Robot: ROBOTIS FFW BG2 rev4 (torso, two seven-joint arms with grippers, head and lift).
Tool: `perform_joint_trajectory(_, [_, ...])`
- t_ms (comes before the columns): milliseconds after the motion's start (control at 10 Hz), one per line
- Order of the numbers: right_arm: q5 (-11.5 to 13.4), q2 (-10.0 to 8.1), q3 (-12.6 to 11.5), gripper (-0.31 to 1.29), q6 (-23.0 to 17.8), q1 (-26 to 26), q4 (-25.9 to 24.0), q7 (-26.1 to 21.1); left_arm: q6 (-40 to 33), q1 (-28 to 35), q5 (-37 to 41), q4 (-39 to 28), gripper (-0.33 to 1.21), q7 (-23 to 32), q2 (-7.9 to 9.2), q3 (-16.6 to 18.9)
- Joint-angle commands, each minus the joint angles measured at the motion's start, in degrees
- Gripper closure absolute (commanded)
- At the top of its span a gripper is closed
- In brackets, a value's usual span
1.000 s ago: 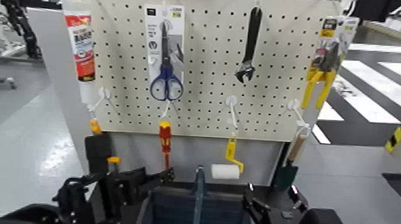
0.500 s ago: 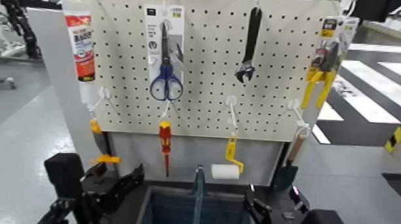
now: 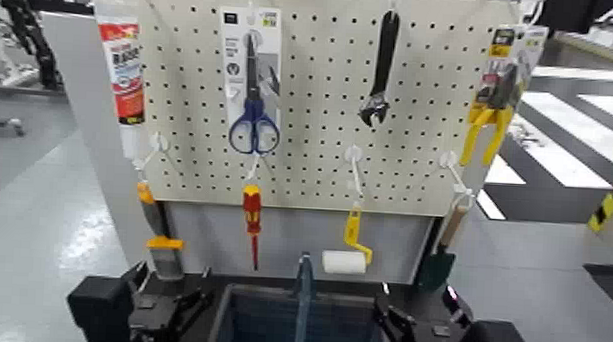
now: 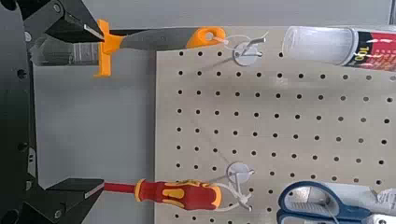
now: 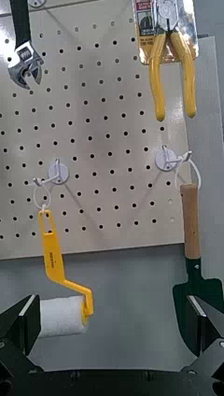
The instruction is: Place the crate on the table.
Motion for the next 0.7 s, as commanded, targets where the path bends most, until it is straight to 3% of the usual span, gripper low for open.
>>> perform_joint_trajectory(100, [-0.01, 0.00, -0.01, 0.14, 0.00, 0.06, -0.07, 0.06, -2.39, 0.87, -1.14, 0.43, 0.19, 1.24, 0.25, -1.14])
perform_joint_trajectory(700, [-0.10, 0.18, -0.18, 0.14, -0.18, 0.32, -0.07, 0.06, -4.94, 1.75, -1.84, 0.35, 0.19, 2.47, 0.25, -1.22])
